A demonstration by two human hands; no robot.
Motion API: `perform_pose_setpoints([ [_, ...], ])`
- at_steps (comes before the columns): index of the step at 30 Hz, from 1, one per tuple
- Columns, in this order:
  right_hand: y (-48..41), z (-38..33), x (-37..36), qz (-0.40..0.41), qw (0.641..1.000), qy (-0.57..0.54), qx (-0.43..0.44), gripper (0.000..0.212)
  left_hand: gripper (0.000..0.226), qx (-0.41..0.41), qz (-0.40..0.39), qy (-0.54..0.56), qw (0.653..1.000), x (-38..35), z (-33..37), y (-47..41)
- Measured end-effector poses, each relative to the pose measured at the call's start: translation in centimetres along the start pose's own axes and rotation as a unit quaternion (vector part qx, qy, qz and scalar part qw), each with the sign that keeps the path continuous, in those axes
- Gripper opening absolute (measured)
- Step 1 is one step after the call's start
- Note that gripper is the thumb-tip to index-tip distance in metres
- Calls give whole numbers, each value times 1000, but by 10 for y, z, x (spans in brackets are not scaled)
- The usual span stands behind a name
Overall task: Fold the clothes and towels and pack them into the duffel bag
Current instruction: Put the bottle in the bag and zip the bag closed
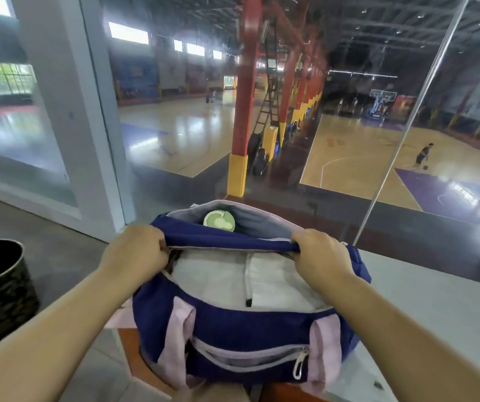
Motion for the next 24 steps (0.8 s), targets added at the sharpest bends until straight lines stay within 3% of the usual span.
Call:
perform_pose_setpoints([
  [9, 10, 4, 2, -8, 999, -3, 33, 14, 20, 18, 19, -7, 1000, -1, -2, 2],
  [13, 25, 28, 7, 17, 998, -45, 26, 9, 23, -22, 38, 58, 997, -4, 18, 15],
  [17, 58, 61, 3, 50, 992, -104, -46, 27, 21, -87, 2, 168, 982, -23, 64, 34],
  [20, 80, 79, -12, 17, 985, -133, -112, 39, 21, -141, -35, 206, 968, -46, 100, 47],
  [24, 101, 94, -35, -31, 957, -205, -201, 34, 27, -200, -94, 205, 954, -78, 145, 67],
])
Point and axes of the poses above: each hand's wrist, its own y-axis away from the middle knuckle, its own x-axis out of the back of the hand, z = x × y, the point moved 5 cm from there along -y, towards the middle knuckle, and after that the axes turned 15 degrees about y, right-handed, at the moved point
